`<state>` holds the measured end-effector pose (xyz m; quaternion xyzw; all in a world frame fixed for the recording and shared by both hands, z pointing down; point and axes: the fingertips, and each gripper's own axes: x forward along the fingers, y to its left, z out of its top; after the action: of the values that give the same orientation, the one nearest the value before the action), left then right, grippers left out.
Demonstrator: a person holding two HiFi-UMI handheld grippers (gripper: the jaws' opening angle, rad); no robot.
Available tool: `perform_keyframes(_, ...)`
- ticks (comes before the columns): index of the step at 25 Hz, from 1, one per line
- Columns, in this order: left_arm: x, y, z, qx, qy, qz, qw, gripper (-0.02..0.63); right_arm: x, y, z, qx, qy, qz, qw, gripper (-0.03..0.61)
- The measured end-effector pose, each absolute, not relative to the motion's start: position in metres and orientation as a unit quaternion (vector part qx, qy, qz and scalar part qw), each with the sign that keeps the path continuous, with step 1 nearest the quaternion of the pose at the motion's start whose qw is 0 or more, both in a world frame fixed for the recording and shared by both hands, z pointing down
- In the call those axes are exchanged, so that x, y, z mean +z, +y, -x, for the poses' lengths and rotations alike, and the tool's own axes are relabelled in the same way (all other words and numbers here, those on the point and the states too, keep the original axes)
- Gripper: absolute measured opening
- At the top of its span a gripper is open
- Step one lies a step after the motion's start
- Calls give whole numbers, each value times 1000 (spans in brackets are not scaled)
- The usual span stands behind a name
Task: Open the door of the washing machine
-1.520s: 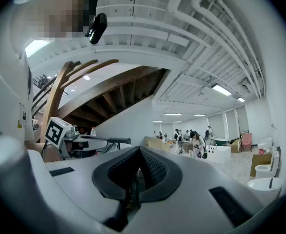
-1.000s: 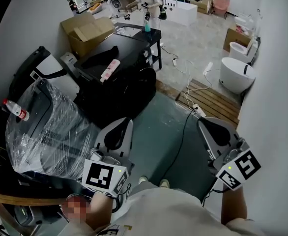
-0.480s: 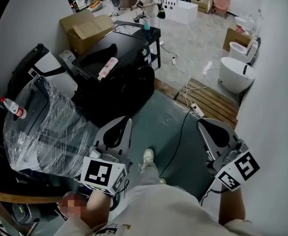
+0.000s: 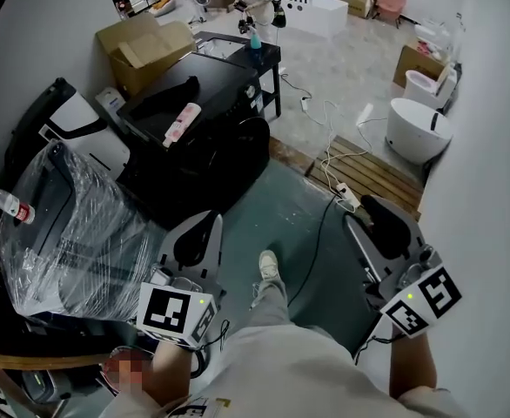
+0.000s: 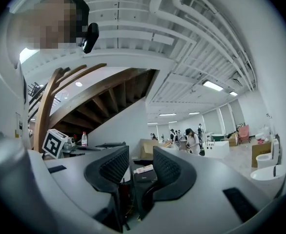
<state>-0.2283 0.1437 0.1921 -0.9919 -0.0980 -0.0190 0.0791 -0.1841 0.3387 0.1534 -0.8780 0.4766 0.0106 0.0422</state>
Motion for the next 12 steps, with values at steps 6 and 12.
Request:
perform_keyframes(6,206,119,183,-37,-98,992,76,18,165,307,138,-4,492,870,28,164)
perform_keyframes(12,220,82,110,-57,-98,991,69,18,181,262,69,-34,505,862,17,166)
